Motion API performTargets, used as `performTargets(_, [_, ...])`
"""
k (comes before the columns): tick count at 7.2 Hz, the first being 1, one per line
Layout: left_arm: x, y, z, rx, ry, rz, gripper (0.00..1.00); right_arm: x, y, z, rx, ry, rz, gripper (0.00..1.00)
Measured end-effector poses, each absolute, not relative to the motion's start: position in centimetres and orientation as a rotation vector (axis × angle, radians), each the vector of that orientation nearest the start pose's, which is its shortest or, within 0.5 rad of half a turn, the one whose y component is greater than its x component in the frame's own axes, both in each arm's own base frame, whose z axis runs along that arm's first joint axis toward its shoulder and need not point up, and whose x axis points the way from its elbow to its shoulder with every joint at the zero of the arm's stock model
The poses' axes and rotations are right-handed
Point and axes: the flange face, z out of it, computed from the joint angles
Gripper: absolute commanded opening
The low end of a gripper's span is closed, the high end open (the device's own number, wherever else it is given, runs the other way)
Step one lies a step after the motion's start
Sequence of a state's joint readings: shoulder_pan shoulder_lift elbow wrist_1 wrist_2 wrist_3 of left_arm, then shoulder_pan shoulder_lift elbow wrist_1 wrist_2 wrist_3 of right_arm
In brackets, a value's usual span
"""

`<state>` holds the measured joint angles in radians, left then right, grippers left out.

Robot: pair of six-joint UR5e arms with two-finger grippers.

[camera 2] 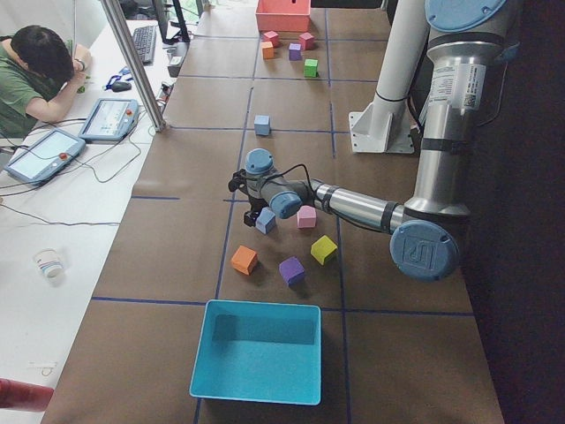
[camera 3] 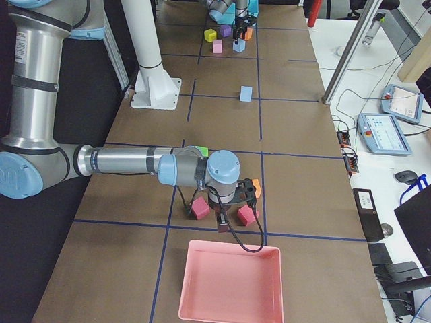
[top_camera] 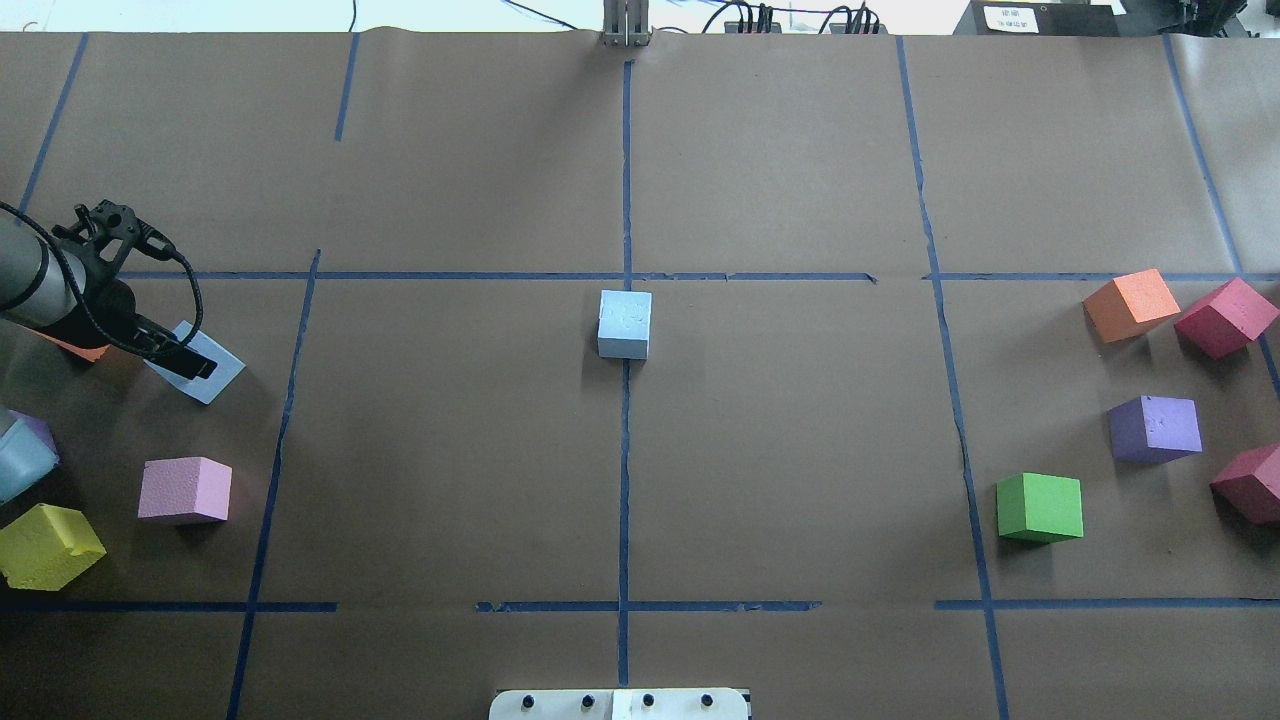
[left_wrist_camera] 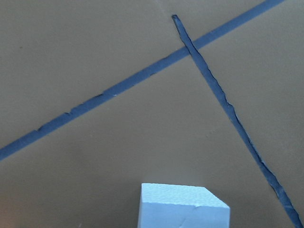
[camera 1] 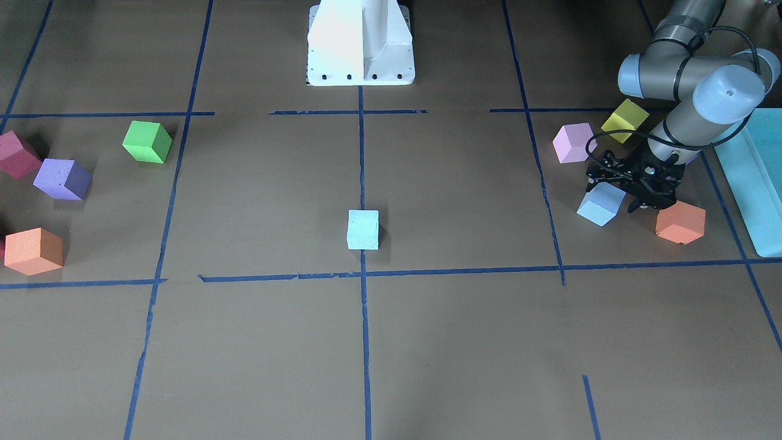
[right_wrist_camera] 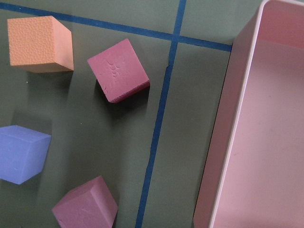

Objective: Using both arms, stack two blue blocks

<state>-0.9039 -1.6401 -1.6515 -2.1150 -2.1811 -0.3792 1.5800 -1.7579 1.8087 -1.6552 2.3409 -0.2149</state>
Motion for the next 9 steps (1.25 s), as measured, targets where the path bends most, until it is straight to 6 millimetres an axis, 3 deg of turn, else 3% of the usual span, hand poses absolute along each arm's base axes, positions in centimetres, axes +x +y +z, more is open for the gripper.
performTargets(2, [29.0, -47.1, 53.7, 0.273, 0.832, 0.491, 0.94, 6.8, -40.9, 63.5, 0.054, -0.77, -0.181, 1.0])
performTargets(3, [29.4, -47.0, 54.1, 0.266, 0.826, 0.495, 0.85, 6.8, -40.9, 63.5, 0.054, -0.77, -0.18, 1.0])
performTargets(5, [29.7, -46.8, 54.4, 0.26, 0.823, 0.498, 0.56, 6.8, -40.9, 63.5, 0.054, -0.77, -0.18, 1.0])
performTargets(7, [29.9, -46.8, 54.3, 0.261, 0.825, 0.501, 0.51, 6.8, -40.9, 63.5, 0.054, -0.77, -0.18, 1.0])
performTargets(9, [30.6, -47.4, 52.1, 0.277, 0.843, 0.506, 0.52, 6.8, -40.9, 63.5, 0.053, -0.77, -0.18, 1.0])
